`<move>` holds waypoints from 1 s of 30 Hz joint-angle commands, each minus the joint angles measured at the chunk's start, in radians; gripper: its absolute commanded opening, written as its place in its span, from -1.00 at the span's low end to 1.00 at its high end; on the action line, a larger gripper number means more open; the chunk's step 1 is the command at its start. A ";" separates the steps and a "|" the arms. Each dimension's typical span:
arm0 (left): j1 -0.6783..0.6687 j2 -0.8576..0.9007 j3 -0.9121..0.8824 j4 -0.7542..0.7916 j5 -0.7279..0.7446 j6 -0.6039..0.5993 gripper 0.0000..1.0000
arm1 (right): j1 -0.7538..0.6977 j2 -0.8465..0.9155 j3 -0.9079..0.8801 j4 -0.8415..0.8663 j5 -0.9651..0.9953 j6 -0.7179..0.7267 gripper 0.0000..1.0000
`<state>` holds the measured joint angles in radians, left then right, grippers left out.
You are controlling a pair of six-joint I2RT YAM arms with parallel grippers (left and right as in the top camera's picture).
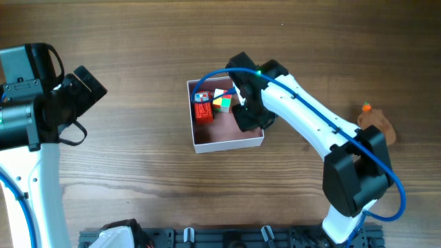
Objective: Pack container
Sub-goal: 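Release the yellow toy in the box and move right gripper to duck, then grasp the duck toy with the right gripper and carry it to the box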
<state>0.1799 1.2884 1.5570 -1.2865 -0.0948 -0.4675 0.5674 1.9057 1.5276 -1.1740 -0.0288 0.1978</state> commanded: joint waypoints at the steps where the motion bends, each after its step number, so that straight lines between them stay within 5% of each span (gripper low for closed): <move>1: 0.007 -0.010 0.012 0.003 0.011 0.020 1.00 | -0.034 -0.132 0.186 -0.042 0.036 0.011 -0.76; 2: 0.007 -0.010 0.012 0.003 0.011 0.020 0.99 | -0.055 -0.175 0.229 -0.062 0.055 0.011 -0.60; 4: 0.007 -0.010 0.012 0.002 0.011 0.020 1.00 | -0.130 -0.279 0.283 -0.099 0.078 0.011 0.61; 6: 0.007 -0.010 0.012 0.001 0.011 0.020 1.00 | -0.222 -0.370 0.284 -0.126 0.081 0.006 1.00; 15: 0.007 -0.010 0.012 -0.002 0.012 0.020 0.99 | -0.626 -0.465 0.092 -0.215 0.042 -0.145 1.00; 23: 0.007 -0.010 0.012 -0.001 0.012 0.019 0.99 | -0.645 -0.389 -0.366 0.112 0.042 -0.232 1.00; 30: 0.007 -0.010 0.012 -0.005 0.012 0.019 1.00 | -0.645 -0.183 -0.401 0.271 0.024 -0.251 1.00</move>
<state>0.1799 1.2884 1.5570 -1.2877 -0.0914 -0.4675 -0.0776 1.6558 1.1328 -0.9272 0.0196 -0.0322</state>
